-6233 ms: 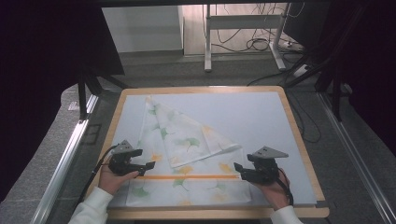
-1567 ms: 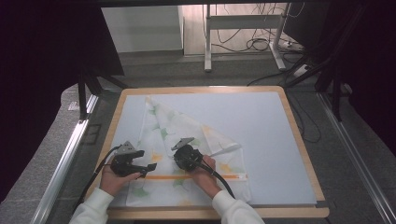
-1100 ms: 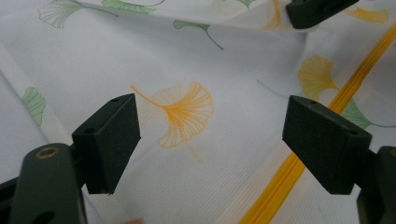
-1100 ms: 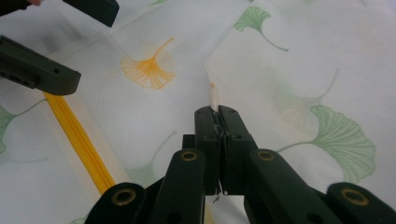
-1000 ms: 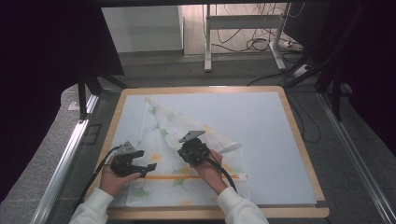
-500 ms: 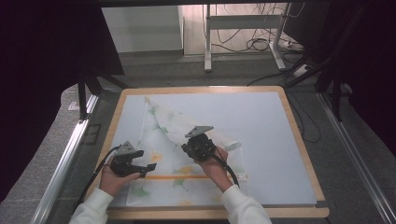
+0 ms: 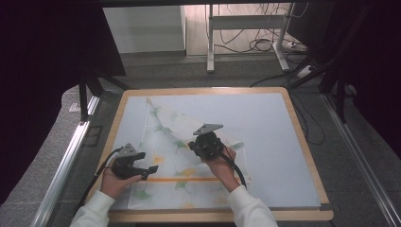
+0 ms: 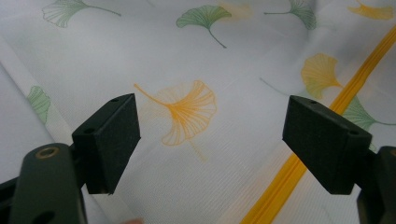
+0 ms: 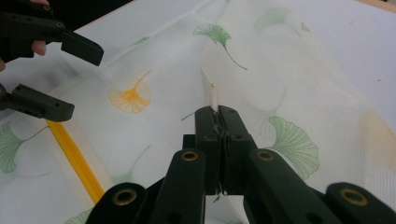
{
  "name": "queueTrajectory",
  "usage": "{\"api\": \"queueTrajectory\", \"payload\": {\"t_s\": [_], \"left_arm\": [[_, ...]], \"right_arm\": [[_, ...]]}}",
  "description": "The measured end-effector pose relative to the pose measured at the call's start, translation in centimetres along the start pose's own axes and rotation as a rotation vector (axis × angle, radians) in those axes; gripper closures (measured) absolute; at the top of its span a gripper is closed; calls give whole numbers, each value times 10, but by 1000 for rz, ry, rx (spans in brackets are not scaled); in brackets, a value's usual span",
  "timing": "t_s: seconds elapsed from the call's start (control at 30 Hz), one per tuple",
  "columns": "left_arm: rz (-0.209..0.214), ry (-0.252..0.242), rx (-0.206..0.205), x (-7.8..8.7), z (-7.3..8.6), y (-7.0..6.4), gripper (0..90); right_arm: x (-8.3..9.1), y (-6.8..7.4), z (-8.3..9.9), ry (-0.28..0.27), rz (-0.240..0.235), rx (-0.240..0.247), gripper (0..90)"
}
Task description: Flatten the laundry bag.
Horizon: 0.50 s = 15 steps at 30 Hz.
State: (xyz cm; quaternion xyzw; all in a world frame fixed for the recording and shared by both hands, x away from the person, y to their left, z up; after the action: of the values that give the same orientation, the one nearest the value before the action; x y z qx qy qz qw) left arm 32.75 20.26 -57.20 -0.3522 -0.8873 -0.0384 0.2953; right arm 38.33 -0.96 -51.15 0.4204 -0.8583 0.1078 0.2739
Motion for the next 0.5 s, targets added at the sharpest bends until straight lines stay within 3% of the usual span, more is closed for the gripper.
{"api": "queueTrajectory", "payload": {"t_s": [0.5], "left_arm": [[0, 3, -3, 0, 0, 0, 187]], "right_arm": [[8, -16, -2, -24, 24, -27, 871]]}}
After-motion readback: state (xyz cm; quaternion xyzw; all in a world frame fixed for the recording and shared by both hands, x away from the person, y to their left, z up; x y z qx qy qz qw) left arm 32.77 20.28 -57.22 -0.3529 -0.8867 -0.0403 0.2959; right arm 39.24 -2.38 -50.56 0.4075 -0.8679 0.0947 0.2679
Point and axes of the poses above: each handheld gripper's, and its own axes: x roughly backward along the jaws, z roughly out of its underside, y roughly to its left, the point moved 7 cm from there along -x, roughly forward along the jaws, and after that the axes turned 6 degrees about -y, right-handed, at the moved point
